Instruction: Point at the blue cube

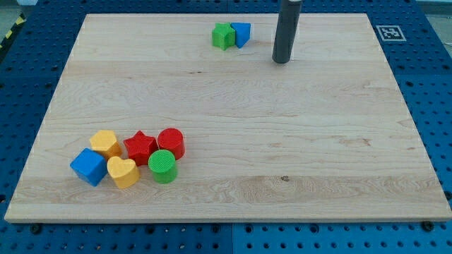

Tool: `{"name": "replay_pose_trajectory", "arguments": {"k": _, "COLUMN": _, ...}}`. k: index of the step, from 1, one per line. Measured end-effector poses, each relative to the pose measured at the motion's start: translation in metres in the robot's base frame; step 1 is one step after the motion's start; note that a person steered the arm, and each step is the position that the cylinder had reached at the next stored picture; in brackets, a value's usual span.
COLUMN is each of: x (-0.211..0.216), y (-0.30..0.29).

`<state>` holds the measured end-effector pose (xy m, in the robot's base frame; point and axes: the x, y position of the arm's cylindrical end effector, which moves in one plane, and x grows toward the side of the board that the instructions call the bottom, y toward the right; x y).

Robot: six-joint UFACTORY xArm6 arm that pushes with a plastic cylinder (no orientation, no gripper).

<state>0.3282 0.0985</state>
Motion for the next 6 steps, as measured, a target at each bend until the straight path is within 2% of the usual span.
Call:
{"name": "replay_pose_trajectory", "arguments": {"k": 2, "x": 0.009, "y": 0.0}}
{"name": "replay_pose_trajectory", "arguments": {"k": 4, "x": 0.039, "y": 0.0}}
{"name": "replay_pose_trajectory", "arguments": {"k": 5, "x": 0.074, "y": 0.0}}
{"name": "replay_pose_trajectory", "arguments": {"k": 6, "x": 0.08, "y": 0.0}}
